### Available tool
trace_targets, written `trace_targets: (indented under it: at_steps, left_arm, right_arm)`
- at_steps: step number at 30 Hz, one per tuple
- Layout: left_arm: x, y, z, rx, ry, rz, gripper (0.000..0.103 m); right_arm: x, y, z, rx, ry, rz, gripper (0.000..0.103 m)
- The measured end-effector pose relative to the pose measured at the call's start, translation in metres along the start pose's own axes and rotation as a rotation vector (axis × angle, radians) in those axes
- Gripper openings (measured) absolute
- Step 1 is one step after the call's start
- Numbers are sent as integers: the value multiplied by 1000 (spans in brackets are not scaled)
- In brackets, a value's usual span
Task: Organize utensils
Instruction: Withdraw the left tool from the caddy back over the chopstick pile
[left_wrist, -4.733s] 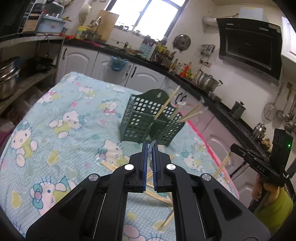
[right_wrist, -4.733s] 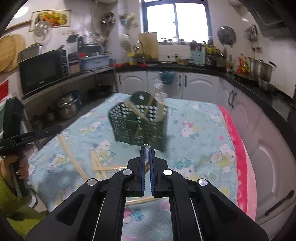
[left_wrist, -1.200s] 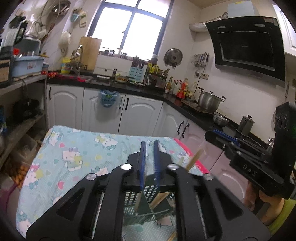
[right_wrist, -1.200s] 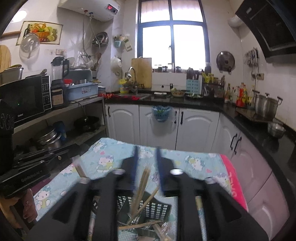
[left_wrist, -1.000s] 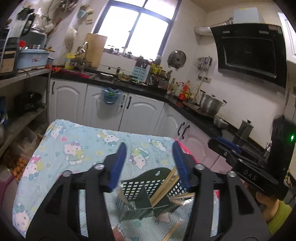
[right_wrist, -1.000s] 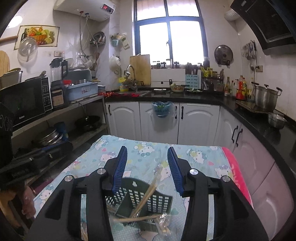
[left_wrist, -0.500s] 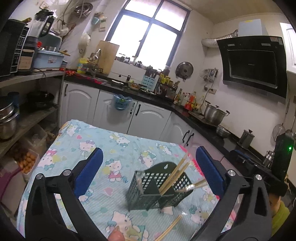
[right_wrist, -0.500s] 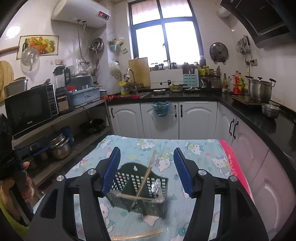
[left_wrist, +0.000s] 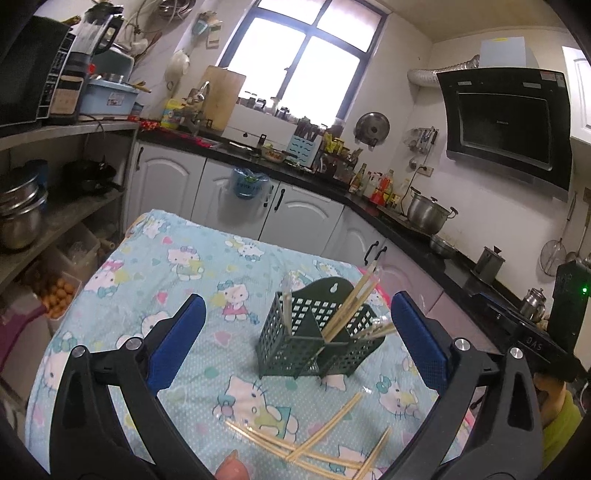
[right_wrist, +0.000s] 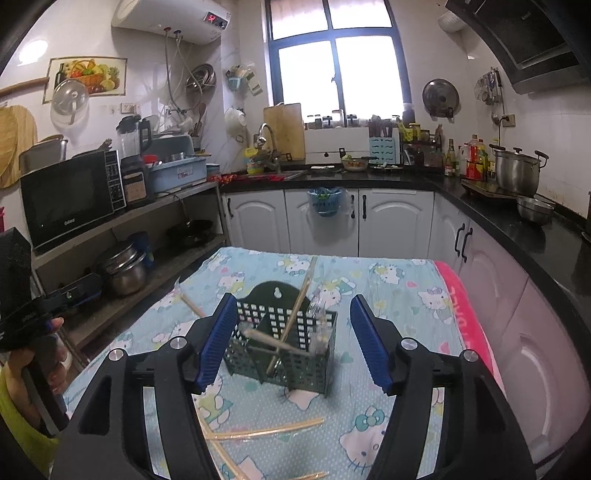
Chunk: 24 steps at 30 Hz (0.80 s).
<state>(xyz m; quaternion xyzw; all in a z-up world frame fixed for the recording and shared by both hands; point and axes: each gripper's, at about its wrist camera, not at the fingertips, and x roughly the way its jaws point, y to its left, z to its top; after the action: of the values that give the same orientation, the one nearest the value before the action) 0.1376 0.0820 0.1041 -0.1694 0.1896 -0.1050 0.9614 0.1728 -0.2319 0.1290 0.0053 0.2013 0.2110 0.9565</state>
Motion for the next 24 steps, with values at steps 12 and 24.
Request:
trace_targets:
  at_steps: [12,24]
  left_arm:
    - [-8,5,-24,8,52,22,92]
    - [-6,5,-53,42,116,60,92]
  right_arm:
    - [-1,22,-27,-49,69,32,62]
    - [7,39,-58,-81,150,65,62]
